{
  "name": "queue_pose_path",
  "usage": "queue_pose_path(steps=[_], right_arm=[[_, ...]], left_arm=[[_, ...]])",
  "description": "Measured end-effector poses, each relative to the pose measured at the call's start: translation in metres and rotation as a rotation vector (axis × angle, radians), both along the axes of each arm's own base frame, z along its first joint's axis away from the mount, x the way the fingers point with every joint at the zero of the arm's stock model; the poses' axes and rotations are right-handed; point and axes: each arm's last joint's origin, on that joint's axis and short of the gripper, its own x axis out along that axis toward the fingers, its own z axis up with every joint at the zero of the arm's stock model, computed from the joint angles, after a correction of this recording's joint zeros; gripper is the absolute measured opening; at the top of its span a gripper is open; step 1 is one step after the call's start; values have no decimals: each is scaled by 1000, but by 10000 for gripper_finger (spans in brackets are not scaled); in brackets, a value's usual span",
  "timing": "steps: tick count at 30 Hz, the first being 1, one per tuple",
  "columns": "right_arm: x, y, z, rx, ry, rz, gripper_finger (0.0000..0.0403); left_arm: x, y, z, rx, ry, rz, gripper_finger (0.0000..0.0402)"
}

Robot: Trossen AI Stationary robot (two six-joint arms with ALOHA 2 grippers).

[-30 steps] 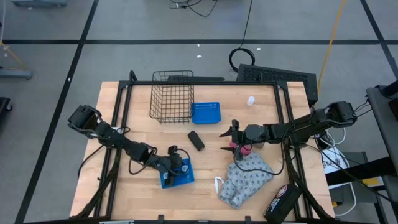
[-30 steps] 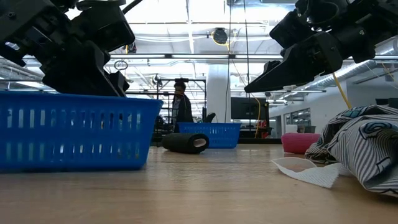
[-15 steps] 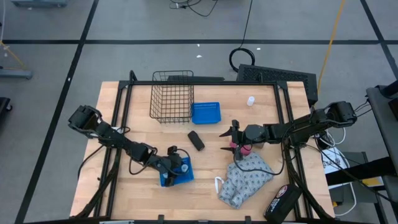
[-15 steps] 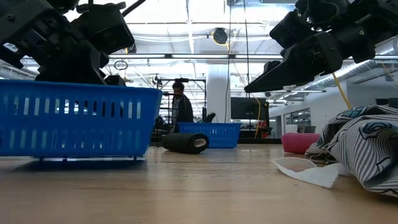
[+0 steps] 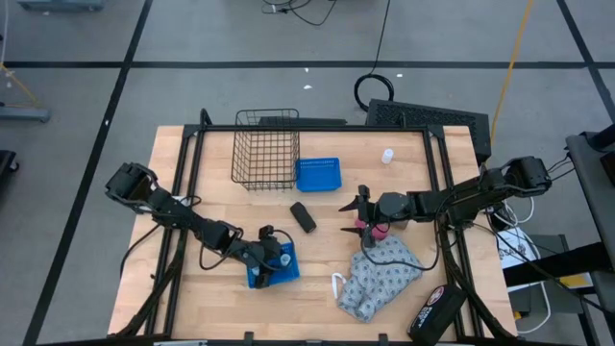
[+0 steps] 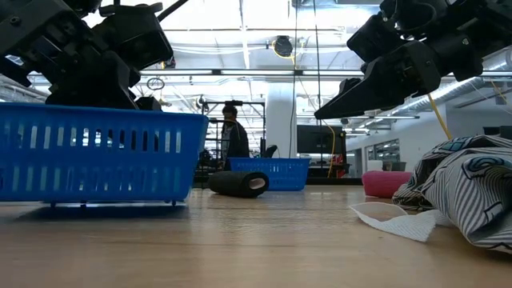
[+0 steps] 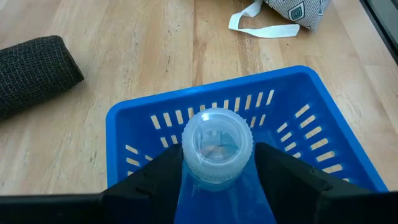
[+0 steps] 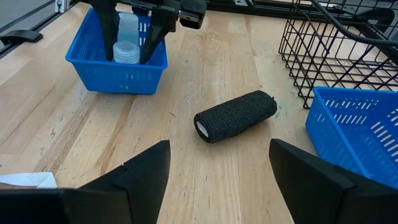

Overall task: Pick & Place Medicine items
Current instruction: Put the bottom white medicine bottles into the bottom blue basket

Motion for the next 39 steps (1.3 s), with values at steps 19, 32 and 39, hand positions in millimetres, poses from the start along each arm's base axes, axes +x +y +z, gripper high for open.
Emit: queue_pose_path(steps=[19,32,39], right_arm=[[0,0,0,0,0,0,265],[0,0,0,0,0,0,265],[0,0,0,0,0,0,265]], left_arm=[[1,-1,2,-10,-24,0,209],[2,-1,3,-12,-34,-1,209],[5,-2,7,-2,-52,-15,209]])
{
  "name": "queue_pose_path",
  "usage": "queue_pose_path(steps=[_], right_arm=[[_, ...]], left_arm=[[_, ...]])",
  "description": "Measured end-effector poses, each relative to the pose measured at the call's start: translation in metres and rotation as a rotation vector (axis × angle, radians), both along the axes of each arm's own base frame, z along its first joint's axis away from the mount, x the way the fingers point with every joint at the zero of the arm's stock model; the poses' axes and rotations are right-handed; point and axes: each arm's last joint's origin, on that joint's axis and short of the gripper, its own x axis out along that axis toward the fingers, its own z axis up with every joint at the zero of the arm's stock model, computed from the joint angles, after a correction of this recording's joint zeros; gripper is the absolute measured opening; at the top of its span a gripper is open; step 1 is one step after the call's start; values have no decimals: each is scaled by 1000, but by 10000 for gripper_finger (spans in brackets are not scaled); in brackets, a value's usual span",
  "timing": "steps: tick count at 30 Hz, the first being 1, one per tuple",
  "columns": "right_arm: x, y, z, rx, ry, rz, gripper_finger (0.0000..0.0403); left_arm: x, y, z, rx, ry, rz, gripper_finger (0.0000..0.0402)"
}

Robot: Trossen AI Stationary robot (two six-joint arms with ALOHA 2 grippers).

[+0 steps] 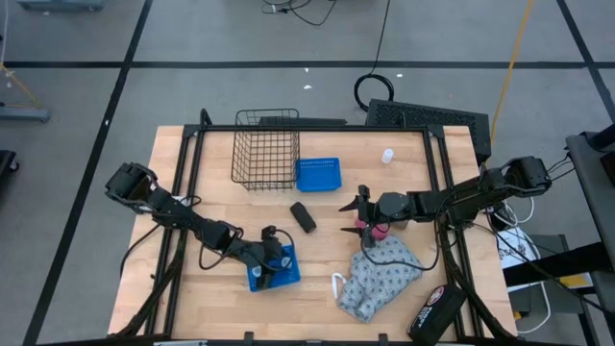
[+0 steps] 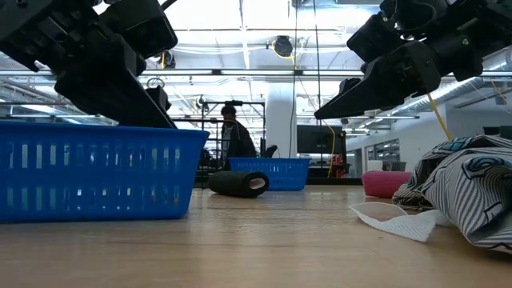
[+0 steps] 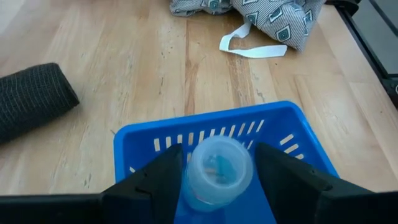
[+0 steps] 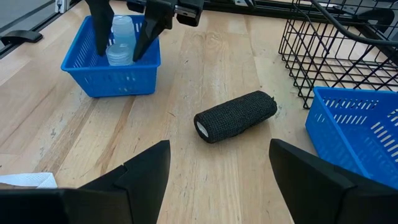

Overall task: Pick & Place Medicine items
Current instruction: Put the bottom white medicine bottles into the bottom blue basket, then put the brown bandage into the top blue basket

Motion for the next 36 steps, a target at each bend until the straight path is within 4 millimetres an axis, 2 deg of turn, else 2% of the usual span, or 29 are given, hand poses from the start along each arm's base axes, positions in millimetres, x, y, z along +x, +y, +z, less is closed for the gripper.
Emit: queue_pose_path(steps=[7,12,18,28,33,36], right_arm=[[0,0,0,1,0,0,265],[0,0,0,1,0,0,265],[0,0,0,3,1,-1,265],[0,0,0,3,1,-1,265],[0,0,0,3,2,-1,265],[0,0,0,3,4,-1,265]], left_arm=[[1,-1,3,7,-4,-6,209],[-2,2,15,7,-29,5,209],[-15,10,49,10,-106,38,209],[-53,31,116,-75,-304,89,209],[-74,42,139,-107,-384,129,209],[-88,49,146,-73,-391,144,209]])
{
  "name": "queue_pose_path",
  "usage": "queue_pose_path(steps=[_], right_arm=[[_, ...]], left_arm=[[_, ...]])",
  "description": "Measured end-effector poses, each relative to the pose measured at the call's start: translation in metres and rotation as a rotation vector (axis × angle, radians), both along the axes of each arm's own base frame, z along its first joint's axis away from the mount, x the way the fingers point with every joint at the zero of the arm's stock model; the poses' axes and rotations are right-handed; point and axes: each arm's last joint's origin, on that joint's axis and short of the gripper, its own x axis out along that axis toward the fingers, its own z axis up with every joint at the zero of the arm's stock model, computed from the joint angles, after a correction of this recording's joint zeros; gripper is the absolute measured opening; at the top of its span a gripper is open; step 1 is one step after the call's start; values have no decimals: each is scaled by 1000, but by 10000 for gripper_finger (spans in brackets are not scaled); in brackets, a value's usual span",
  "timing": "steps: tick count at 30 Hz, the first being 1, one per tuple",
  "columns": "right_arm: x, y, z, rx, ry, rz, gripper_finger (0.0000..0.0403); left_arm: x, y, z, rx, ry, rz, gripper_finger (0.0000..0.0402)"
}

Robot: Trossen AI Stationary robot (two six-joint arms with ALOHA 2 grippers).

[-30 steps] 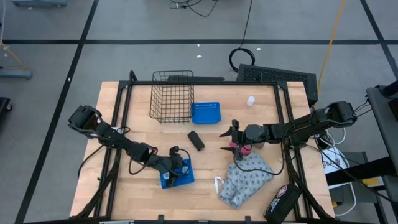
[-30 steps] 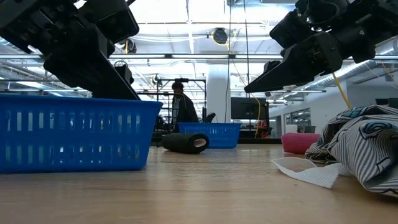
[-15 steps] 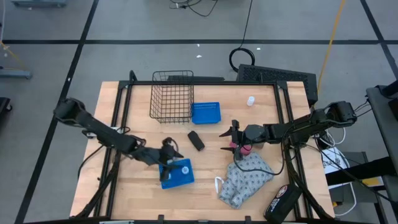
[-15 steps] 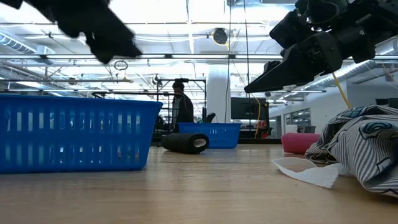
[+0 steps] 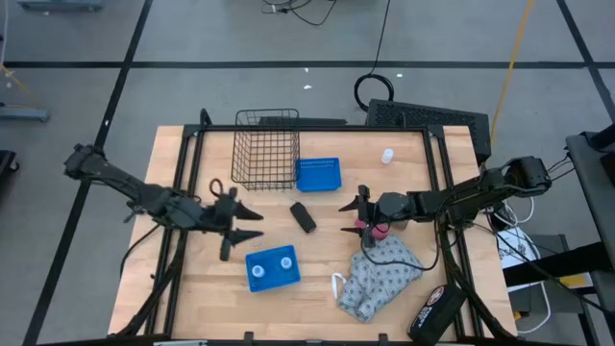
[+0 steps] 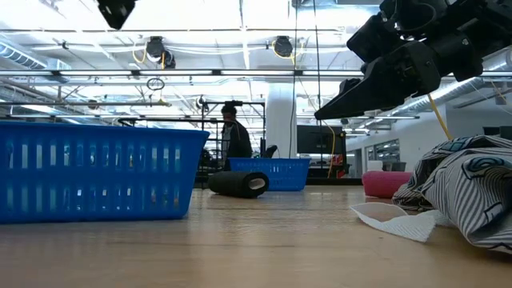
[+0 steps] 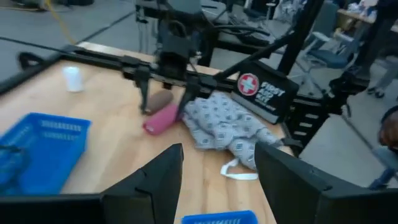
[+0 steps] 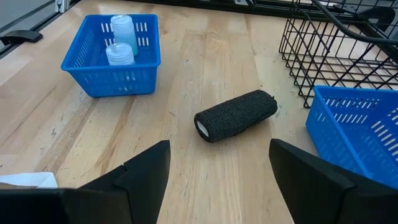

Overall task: Pick & Place Medicine items
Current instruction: Put the brown bandage into the top blue basket

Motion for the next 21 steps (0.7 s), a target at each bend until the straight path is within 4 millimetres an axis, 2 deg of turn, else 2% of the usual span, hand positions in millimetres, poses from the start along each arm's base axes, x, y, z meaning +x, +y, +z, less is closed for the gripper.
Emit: queue_pose_path(steps=[5,9,14,17,21], right_arm=[[-1,0,-1,0,17,-4,265],[-11,-3,1,20,89,-97,265],[-42,-8,7,27,246,-263,265],[-65,-8,9,106,353,-331,265],[-91,-6,2,165,544,-421,265]], left_arm=[[-16,12,-1,47,57,144,209],[-20,16,-9,78,127,251,209],[-21,19,-16,132,169,351,209],[-20,21,-17,148,175,382,209],[-20,23,-18,154,180,395,209]])
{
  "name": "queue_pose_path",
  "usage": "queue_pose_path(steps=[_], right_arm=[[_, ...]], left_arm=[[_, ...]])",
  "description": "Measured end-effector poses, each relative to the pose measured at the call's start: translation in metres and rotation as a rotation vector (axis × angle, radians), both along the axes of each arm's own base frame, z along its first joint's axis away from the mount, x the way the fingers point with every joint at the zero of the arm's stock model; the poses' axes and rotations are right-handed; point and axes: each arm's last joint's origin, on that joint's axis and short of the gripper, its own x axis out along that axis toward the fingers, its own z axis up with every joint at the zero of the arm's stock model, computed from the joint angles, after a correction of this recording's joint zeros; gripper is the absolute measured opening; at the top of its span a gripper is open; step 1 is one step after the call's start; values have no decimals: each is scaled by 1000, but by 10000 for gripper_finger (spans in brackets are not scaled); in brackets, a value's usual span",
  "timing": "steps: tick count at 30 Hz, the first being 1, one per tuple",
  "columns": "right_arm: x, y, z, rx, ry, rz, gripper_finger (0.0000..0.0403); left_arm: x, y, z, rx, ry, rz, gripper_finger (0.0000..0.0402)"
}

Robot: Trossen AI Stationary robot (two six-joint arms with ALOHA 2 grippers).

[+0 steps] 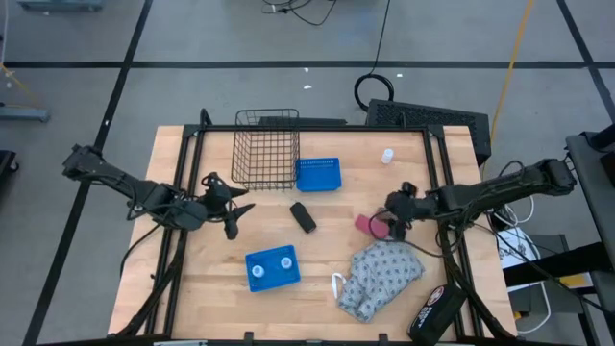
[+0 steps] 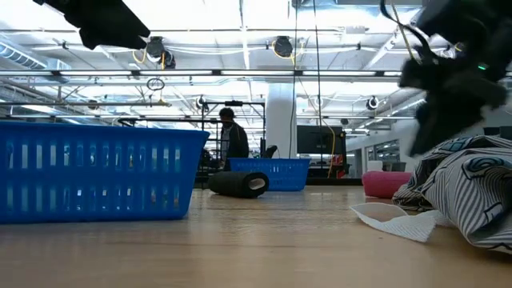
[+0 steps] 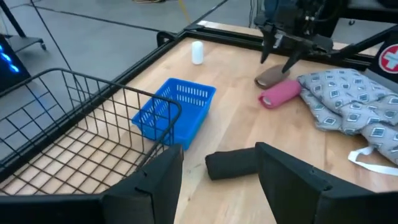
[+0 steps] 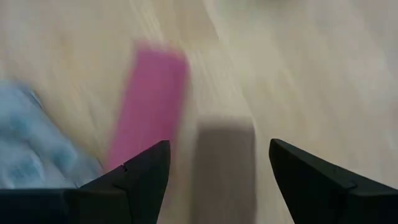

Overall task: Pick & Place Medicine items
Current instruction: Put the brown bandage into the top blue basket

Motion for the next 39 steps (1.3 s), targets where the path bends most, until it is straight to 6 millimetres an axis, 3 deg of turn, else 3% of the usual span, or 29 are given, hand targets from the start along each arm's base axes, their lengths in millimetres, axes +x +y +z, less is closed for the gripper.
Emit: queue_pose_path(steps=[4,14,22,26,34,39], right_arm=[[-13,5,-9,29,147,-49,265],[-12,16,-28,19,274,-59,265],[-13,13,-46,-6,256,-123,257],[-12,14,-42,7,219,-120,220],[-9,14,-32,29,98,-106,108],[-1,14,-20,-33,-51,-40,81]], left_arm=[[2,4,0,24,5,18,209],[5,14,0,26,12,66,209],[8,14,-3,26,29,64,209],[11,13,-6,33,47,64,209],[22,9,-12,29,52,68,209],[37,4,-8,41,-27,42,209]])
